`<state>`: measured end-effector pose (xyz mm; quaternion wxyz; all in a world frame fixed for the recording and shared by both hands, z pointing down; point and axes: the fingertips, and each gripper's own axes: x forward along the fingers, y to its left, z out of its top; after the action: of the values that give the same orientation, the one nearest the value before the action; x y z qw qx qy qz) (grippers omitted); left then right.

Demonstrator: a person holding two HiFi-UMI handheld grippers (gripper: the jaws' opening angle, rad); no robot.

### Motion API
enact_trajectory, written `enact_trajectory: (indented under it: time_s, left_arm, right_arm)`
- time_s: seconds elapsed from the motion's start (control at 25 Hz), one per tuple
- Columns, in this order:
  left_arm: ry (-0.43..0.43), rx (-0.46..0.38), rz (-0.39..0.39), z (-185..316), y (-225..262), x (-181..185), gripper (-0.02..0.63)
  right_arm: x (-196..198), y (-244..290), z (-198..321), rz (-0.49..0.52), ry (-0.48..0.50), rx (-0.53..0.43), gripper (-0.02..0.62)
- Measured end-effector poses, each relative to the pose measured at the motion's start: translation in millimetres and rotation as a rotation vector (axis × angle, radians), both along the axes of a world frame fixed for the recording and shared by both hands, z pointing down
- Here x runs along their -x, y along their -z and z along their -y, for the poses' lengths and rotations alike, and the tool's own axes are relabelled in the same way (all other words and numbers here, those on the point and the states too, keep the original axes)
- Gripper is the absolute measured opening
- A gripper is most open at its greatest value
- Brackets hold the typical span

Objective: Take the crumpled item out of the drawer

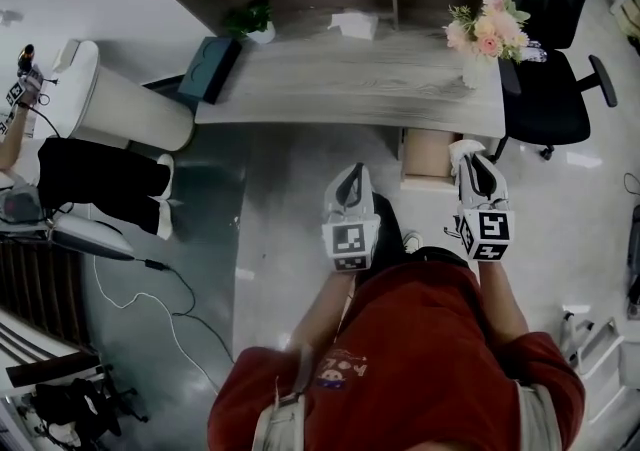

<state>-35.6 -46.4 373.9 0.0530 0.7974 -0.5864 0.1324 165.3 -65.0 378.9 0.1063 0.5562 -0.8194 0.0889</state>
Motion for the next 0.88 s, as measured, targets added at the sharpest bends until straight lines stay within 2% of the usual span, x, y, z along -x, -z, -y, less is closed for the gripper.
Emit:
enact_trajectory:
  time_s: [0.88]
  left_arm:
    - [0.030, 0.032, 0.001, 8, -6, 15, -0.003]
  right_arm:
    - [25, -7, 15, -0.009, 0.053, 0.030, 0.041]
